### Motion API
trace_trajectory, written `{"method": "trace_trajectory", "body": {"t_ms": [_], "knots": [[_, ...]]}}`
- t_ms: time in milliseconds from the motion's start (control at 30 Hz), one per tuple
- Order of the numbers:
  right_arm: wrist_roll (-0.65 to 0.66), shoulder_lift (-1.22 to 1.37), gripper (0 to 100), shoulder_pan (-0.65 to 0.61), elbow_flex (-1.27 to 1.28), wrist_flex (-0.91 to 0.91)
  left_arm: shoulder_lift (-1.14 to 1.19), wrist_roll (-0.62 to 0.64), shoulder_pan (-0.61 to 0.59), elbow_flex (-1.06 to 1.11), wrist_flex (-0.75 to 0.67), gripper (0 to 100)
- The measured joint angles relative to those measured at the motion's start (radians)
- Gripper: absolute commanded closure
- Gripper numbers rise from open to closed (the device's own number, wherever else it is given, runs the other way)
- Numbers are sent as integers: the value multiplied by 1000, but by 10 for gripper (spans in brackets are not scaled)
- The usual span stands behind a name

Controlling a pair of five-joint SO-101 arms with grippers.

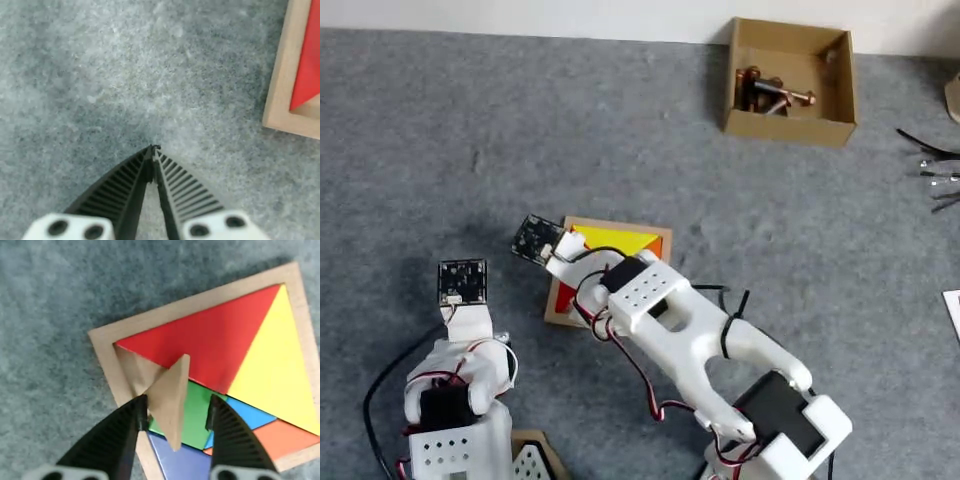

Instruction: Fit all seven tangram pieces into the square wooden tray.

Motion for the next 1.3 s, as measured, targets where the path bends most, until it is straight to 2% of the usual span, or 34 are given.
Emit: {"method": "trace_trajectory", "body": {"t_ms": [1300], "knots": [[0,28,828,0,9,-71,0,0,0,0,0,995]]}}
